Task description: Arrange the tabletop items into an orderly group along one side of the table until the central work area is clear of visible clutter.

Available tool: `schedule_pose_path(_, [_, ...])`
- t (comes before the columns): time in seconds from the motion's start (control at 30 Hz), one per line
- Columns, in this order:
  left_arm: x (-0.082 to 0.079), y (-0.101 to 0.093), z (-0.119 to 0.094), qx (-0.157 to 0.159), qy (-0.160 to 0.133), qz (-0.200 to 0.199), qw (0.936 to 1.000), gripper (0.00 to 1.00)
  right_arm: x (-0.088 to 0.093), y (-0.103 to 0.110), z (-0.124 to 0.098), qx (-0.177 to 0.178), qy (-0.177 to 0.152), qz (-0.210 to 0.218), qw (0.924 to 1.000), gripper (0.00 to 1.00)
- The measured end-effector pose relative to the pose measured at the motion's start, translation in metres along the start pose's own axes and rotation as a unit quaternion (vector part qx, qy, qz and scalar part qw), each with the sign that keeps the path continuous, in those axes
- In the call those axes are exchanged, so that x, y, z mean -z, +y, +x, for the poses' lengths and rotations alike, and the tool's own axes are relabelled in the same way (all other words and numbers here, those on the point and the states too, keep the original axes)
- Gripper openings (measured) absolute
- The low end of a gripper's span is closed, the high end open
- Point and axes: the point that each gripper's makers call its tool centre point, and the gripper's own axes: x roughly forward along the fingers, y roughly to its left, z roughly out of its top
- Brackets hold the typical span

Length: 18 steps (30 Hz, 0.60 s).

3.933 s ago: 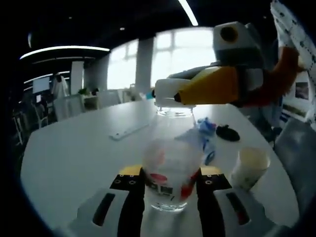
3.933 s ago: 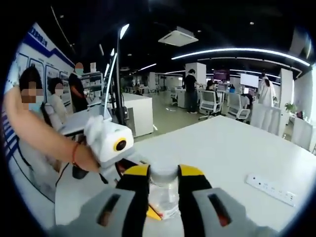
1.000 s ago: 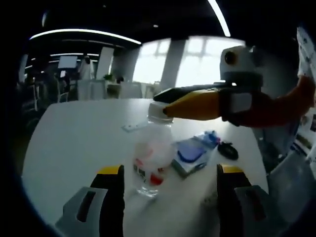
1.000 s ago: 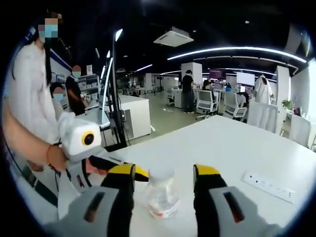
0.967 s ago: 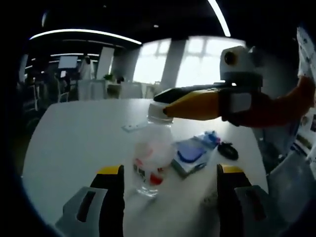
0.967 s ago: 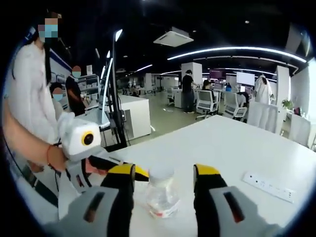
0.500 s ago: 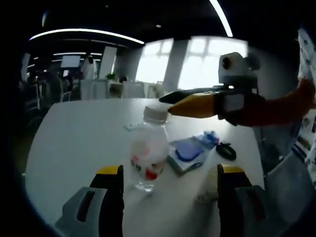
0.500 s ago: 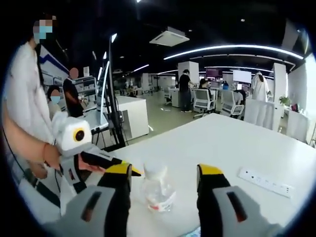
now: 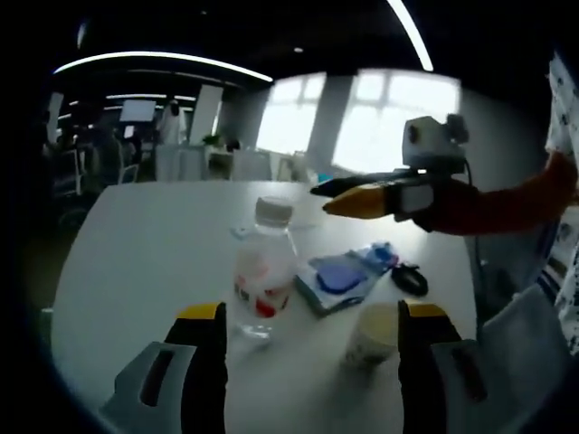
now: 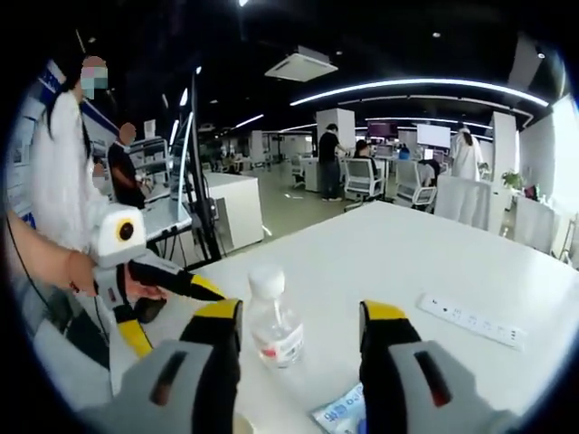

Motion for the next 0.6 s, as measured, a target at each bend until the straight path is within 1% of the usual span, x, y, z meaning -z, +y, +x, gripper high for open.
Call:
schedule_pose_path(0.2, [-0.001,-0.008,-0.009,-0.006,-0.004,-0.003,1.0000,0.75,0.013,0.000,-0.011,0.001,0.015,-0.001,0.9999,0.50])
schedule_pose_path(0.37, [0.001,-0.015,-0.015,-0.007,-0.001,-0.006,1.0000,0.75,0.033,0.004,-0.020,-0.008,0.043,-0.005,0.9990,0.50])
schedule_pose_path(0.47, [0.003,-0.018,-0.017,-0.008,0.003,-0.002,1.0000,0.76,0.047,0.006,-0.027,-0.012,0.065,-0.007,0.9978,0.50])
schedule_pose_path(0.53, [0.004,-0.021,-0.020,-0.007,0.006,-0.002,1.0000,0.77,0.052,0.008,-0.031,-0.016,0.068,-0.004,0.9975,0.49])
schedule_pose_path(0.6, [0.004,-0.023,-0.023,-0.008,0.006,-0.003,0.9999,0.77,0.061,0.011,-0.034,-0.023,0.084,-0.007,0.9962,0.49])
